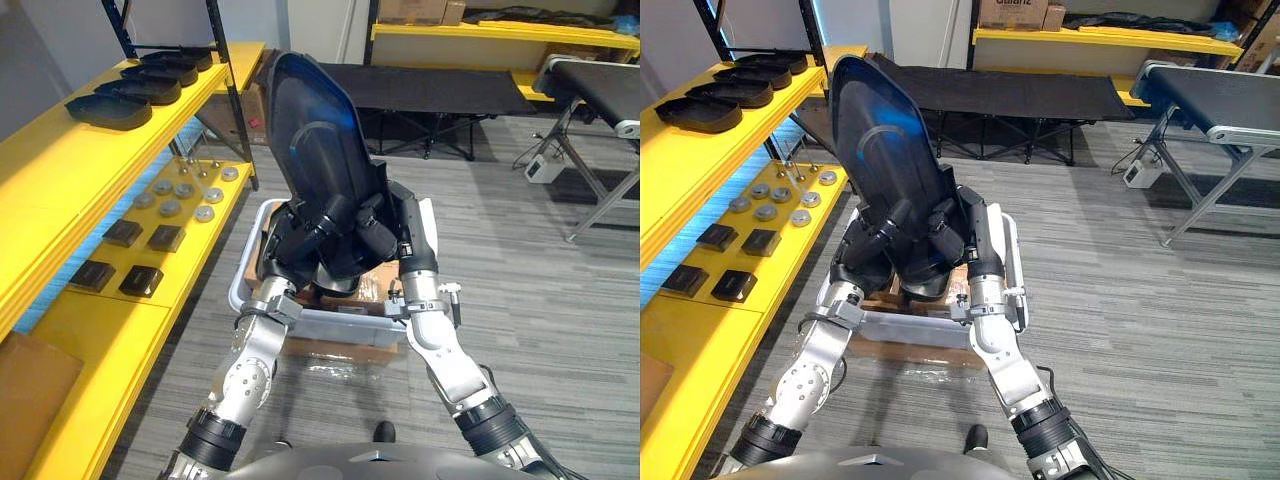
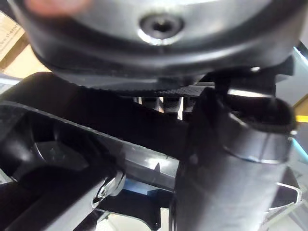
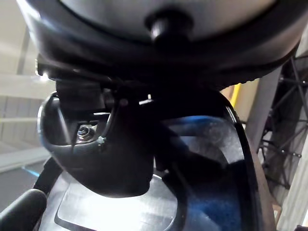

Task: Walk over and take three plastic housings, then place them on the shelf

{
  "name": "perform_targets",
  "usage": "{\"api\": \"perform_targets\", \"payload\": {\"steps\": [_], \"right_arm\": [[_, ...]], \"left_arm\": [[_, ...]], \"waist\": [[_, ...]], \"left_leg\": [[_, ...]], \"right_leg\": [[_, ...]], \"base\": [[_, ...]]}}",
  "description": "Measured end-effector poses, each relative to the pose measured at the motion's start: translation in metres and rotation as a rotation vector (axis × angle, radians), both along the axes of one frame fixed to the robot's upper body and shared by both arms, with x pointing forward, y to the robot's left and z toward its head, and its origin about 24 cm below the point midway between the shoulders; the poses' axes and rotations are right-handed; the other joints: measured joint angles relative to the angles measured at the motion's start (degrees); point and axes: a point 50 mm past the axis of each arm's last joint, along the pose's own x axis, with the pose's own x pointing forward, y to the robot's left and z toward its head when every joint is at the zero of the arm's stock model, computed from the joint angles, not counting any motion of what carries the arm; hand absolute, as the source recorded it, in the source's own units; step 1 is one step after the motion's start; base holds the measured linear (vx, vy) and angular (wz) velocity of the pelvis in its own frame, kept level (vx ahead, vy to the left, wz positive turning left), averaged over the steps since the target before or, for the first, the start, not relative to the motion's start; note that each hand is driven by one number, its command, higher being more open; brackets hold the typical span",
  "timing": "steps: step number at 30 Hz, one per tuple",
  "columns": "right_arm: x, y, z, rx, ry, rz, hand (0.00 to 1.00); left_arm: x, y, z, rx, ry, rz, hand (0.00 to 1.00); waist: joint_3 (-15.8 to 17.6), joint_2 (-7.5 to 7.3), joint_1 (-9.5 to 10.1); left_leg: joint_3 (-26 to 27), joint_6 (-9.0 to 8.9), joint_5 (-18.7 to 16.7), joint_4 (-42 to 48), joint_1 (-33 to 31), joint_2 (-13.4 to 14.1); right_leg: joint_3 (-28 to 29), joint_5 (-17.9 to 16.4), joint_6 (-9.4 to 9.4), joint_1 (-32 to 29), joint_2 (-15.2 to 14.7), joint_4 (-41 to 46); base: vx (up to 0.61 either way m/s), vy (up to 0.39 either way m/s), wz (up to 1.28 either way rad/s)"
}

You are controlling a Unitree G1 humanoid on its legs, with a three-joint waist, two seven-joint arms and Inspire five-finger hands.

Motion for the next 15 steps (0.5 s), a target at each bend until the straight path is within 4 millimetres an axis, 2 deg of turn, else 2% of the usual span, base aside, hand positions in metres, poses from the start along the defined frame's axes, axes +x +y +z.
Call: {"api": "perform_targets", "payload": {"steps": [7, 15], "right_arm": [[-0.009, 0.009, -0.001, 0.034, -0.036, 0.042, 0.0], [-0.013, 0.014, -0.003, 0.031, -0.022, 0.074, 0.0]], "left_arm": [[0.003, 0.011, -0.004, 0.04, 0.019, 0.057, 0.0], [0.003, 0.015, -0.008, 0.035, 0.018, 0.082, 0.0]], "waist": [[-0.6, 0.27, -1.13], [-1.4, 0.29, -1.15]], "left_leg": [[0.1, -0.19, -0.1, 0.1, -0.1, 0.3], [0.0, -0.22, -0.6, 1.0, -0.6, 0.3]], "right_leg": [[0.1, -0.1, -0.17, -0.2, 0.3, 0.0], [0.1, -0.1, -0.17, -0.2, 0.2, 0.0]], "base": [[0.0, 0.0, 0.0], [0.0, 0.0, 0.0]]}}
